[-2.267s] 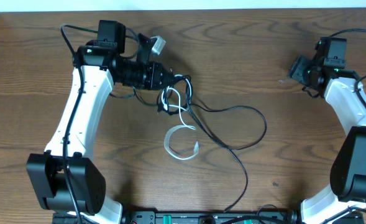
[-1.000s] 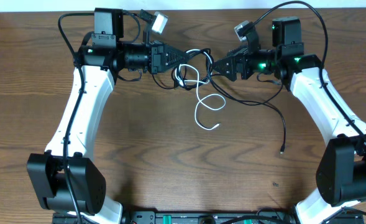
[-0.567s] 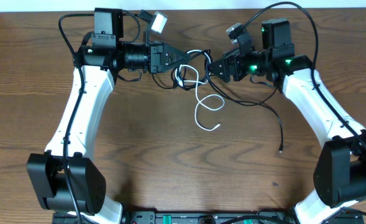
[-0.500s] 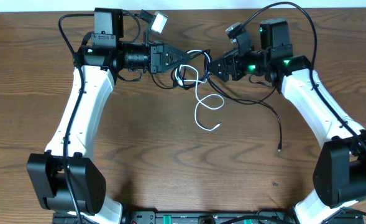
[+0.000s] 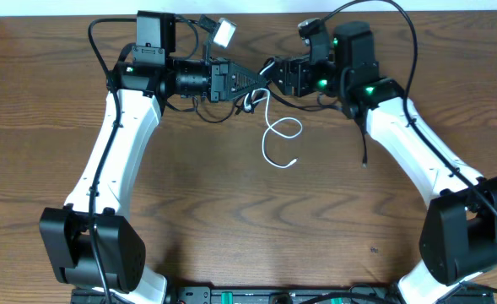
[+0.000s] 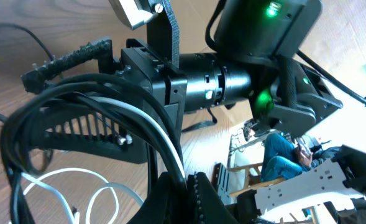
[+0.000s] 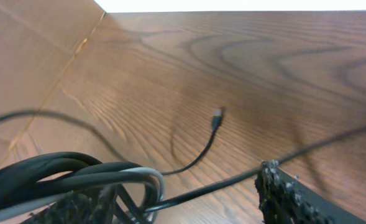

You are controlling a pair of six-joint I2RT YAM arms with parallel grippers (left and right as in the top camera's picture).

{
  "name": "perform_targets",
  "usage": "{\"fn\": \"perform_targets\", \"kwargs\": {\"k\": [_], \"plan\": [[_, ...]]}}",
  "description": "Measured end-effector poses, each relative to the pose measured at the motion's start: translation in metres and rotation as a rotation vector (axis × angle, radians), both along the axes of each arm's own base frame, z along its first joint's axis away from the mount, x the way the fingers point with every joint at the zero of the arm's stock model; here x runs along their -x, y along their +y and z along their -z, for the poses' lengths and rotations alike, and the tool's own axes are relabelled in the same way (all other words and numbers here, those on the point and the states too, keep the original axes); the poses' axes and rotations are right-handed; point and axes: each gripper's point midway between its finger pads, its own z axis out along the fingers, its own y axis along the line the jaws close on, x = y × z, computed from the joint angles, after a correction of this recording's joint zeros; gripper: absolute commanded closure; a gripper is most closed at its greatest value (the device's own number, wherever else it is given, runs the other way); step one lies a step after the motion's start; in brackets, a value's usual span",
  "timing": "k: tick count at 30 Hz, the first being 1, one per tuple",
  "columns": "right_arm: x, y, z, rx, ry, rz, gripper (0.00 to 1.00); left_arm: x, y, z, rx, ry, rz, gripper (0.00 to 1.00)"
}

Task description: Untangle cables

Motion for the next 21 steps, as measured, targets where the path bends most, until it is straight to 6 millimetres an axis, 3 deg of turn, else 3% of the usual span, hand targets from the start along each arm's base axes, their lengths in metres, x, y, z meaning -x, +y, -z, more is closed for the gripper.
{"fn": "perform_targets", "kwargs": {"k": [8, 21], "plan": [[-0.020, -0.003, -0.007, -0.058, 0.021, 0.179, 0.43, 0.002, -0.001, -0.003, 0.016, 0.014, 0.010, 0.92], [-0.034, -0.028, -0.011, -0.119, 0.056, 0.258, 0.40, 0.003, -0.001, 0.001, 0.007, 0.014, 0.012, 0.92]]}}
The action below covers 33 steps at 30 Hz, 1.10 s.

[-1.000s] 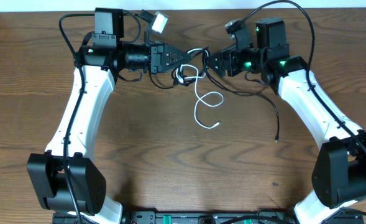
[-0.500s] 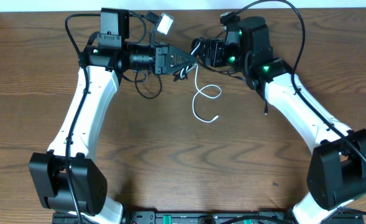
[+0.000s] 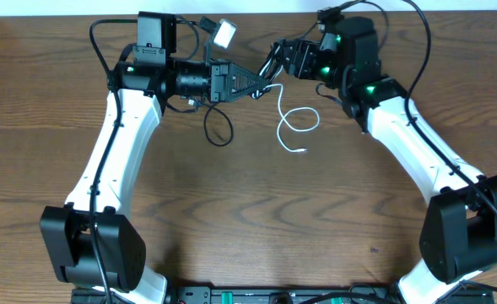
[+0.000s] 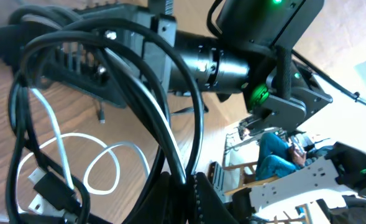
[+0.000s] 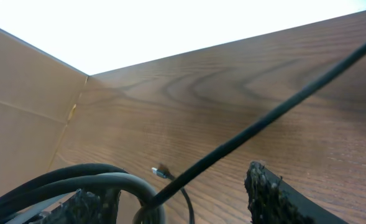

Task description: Untangle cables

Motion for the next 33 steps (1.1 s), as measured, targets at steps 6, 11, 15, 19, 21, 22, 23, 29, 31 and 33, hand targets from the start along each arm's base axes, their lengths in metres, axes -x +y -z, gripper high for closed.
{"fn": "perform_targets", "kwargs": {"k": [6, 11, 15, 19, 21, 22, 23, 29, 31, 33], "plan": [[0.008, -0.010, 0.018, 0.032, 0.073, -0.023, 0.37, -0.013, 0.004, 0.027, -0.132, -0.001, -0.093, 0.93], [0.023, -0.022, 0.040, 0.047, 0.194, -0.044, 0.36, -0.031, 0.013, 0.061, -0.328, -0.017, -0.222, 0.93], [0.028, -0.029, 0.037, -0.007, 0.221, -0.099, 0.36, -0.041, 0.018, 0.071, -0.414, -0.045, -0.281, 0.93], [0.030, -0.024, 0.020, -0.091, 0.182, -0.191, 0.36, -0.048, 0.023, 0.074, -0.449, -0.061, -0.323, 0.92], [0.034, -0.016, 0.011, -0.130, 0.170, -0.236, 0.36, -0.050, 0.025, 0.075, -0.459, -0.060, -0.338, 0.93], [0.036, -0.012, 0.009, -0.147, 0.176, -0.249, 0.36, -0.052, 0.026, 0.075, -0.462, -0.061, -0.346, 0.93], [0.039, -0.008, 0.007, -0.165, 0.187, -0.260, 0.37, -0.053, 0.026, 0.075, -0.463, -0.059, -0.354, 0.93], [0.052, 0.017, 0.007, -0.231, 0.285, -0.267, 0.38, -0.056, 0.027, 0.073, -0.459, -0.046, -0.380, 0.92], [0.055, 0.026, 0.007, -0.237, 0.306, -0.256, 0.38, -0.057, 0.027, 0.073, -0.458, -0.042, -0.382, 0.93], [0.056, 0.034, 0.007, -0.241, 0.310, -0.244, 0.39, -0.056, 0.027, 0.073, -0.457, -0.038, -0.383, 0.93]]}}
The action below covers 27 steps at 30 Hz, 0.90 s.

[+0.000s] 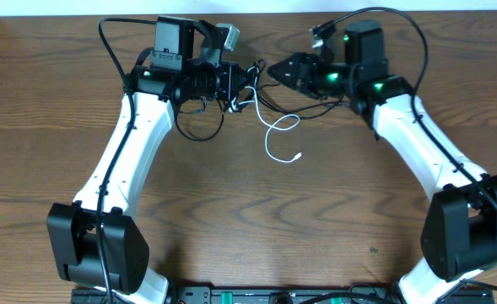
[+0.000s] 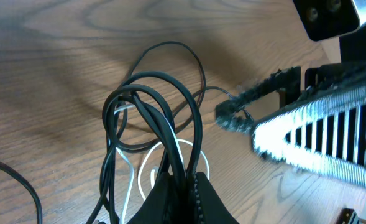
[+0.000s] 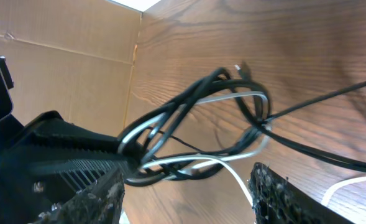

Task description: Untangle cables

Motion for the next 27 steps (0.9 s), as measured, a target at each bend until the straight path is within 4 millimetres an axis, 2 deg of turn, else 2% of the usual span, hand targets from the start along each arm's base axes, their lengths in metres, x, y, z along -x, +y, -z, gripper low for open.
{"fn": "perform_targets", "kwargs": {"k": [6, 11, 18, 27], "plan": [[-0.002, 0.018, 0.002, 0.005, 0.019, 0.055, 0.47, 0.003, -0.007, 0.000, 0.005, 0.011, 0.006, 0.93], [-0.009, 0.019, 0.014, 0.024, 0.047, 0.109, 0.54, 0.005, -0.011, 0.001, 0.005, 0.025, -0.002, 0.92], [-0.015, 0.015, 0.019, 0.038, 0.059, 0.154, 0.56, 0.006, -0.012, 0.000, 0.024, 0.047, -0.014, 0.92], [-0.014, 0.023, 0.019, 0.042, 0.045, 0.154, 0.57, 0.007, -0.013, -0.001, 0.045, 0.070, -0.023, 0.93]]}}
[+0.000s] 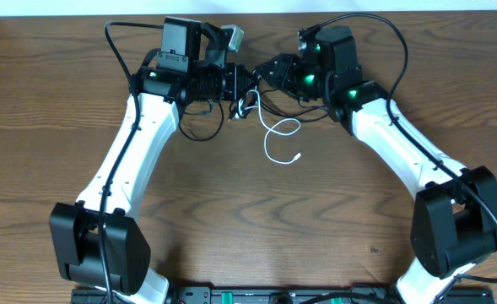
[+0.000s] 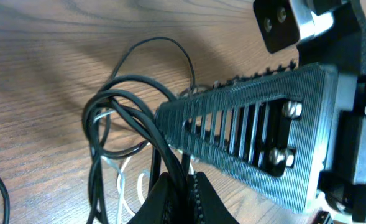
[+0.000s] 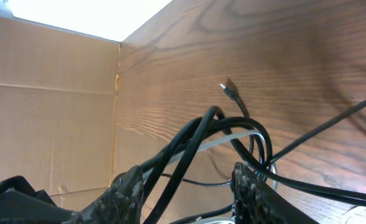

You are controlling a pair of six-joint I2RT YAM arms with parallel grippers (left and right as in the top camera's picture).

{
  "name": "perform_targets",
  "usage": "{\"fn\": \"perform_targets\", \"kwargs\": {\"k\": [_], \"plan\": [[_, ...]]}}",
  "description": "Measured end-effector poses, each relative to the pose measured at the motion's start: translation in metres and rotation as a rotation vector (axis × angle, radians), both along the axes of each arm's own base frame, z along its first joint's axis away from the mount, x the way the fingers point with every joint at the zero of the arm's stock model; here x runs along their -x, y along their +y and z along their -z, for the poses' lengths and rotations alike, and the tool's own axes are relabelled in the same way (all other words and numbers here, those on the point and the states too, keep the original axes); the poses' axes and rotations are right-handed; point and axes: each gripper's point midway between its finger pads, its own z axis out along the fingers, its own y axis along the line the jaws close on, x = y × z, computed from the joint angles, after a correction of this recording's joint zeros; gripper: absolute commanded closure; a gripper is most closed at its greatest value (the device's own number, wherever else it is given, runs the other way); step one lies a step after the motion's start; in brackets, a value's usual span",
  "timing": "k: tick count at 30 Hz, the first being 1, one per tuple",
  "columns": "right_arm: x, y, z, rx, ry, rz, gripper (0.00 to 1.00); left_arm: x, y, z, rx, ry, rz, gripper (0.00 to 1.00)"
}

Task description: Untangle cables

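A tangle of black cables (image 1: 250, 100) hangs at the back middle of the table, between both grippers. My left gripper (image 1: 241, 88) is shut on its black strands (image 2: 184, 167); their loops (image 2: 123, 102) spread out in front of it. My right gripper (image 1: 267, 71) is open, its fingers (image 3: 125, 186) either side of the black strands (image 3: 198, 140); one ribbed finger (image 2: 251, 121) fills the left wrist view. A white cable (image 1: 275, 135) trails from the tangle onto the table, its plug end (image 1: 299, 158) lying free. A black plug (image 3: 229, 88) lies on the wood.
A black cable loop (image 1: 199, 127) droops under the left wrist. A cardboard wall (image 3: 46, 93) stands beyond the table's far left edge. Each arm's own supply cable (image 1: 383, 25) arches over the back. The wooden table (image 1: 231, 219) stretches toward the front.
My right gripper has moved left, from a gap away to right against the left gripper, and its open fingers now straddle the black strands. The left gripper stays shut on the tangle.
First both grippers met at the back middle with the tangle between them. Then the right one stood farther back with a black strand stretched across it. Later the left arm had shifted right and the grippers stood apart. Now the right is back at the tangle.
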Motion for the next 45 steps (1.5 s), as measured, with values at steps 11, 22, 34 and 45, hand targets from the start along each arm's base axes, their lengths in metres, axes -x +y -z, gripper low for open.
{"fn": "perform_targets", "kwargs": {"k": [11, 22, 34, 45], "plan": [[0.011, 0.022, 0.038, 0.025, 0.076, -0.054, 0.58, 0.001, -0.001, 0.000, 0.005, 0.006, 0.003, 0.93], [0.005, 0.021, 0.034, 0.024, 0.045, -0.040, 0.82, 0.001, -0.002, -0.001, 0.009, 0.004, 0.007, 0.93], [-0.001, 0.002, 0.038, 0.082, -0.011, -0.081, 0.99, -0.004, 0.005, 0.007, -0.039, 0.020, -0.058, 0.93], [-0.002, -0.087, -0.045, 0.045, -0.211, -0.116, 0.99, -0.015, 0.062, 0.041, -0.327, 0.066, -0.329, 0.93]]}}
